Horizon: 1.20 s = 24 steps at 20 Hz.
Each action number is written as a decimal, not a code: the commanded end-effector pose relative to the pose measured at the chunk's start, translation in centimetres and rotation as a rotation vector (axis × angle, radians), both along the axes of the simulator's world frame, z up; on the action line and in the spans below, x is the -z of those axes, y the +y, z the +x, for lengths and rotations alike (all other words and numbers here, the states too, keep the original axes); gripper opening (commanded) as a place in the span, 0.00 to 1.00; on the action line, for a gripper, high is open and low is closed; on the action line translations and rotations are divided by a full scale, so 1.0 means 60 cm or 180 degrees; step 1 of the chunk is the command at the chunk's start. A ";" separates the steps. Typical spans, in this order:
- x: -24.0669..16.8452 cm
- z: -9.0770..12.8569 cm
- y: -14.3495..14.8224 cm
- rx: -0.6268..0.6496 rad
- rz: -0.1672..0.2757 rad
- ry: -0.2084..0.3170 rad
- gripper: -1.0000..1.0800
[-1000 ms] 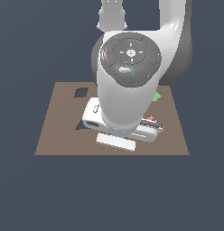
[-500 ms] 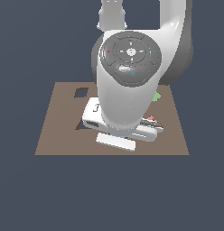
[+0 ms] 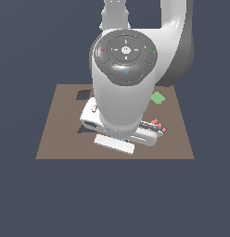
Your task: Insert a designated object into the corresponding slot on a board.
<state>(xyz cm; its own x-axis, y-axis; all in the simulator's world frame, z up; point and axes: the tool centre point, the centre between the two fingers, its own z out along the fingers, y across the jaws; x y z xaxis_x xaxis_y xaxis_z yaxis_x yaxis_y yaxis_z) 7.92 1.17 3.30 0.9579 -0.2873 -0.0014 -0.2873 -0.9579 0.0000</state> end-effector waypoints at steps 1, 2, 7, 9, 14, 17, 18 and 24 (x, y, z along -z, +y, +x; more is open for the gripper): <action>-0.001 -0.004 -0.014 0.0134 -0.0001 -0.0002 0.00; -0.001 -0.007 -0.021 0.0204 -0.0001 -0.0002 0.00; -0.003 -0.027 -0.065 0.0659 -0.0001 -0.0003 0.00; -0.004 -0.039 -0.085 0.0881 -0.0001 -0.0003 0.00; -0.006 -0.082 -0.137 0.1514 -0.0001 -0.0003 0.00; -0.007 -0.117 -0.167 0.1941 -0.0001 -0.0003 0.00; -0.008 -0.130 -0.176 0.2091 -0.0001 -0.0003 0.00; -0.010 -0.202 -0.212 0.2848 -0.0001 -0.0002 0.00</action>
<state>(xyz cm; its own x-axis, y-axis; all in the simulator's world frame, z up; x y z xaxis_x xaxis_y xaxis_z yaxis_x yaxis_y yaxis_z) -3.16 -11.19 3.84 0.4272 -0.9041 -0.0009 -0.9041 -0.4272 0.0007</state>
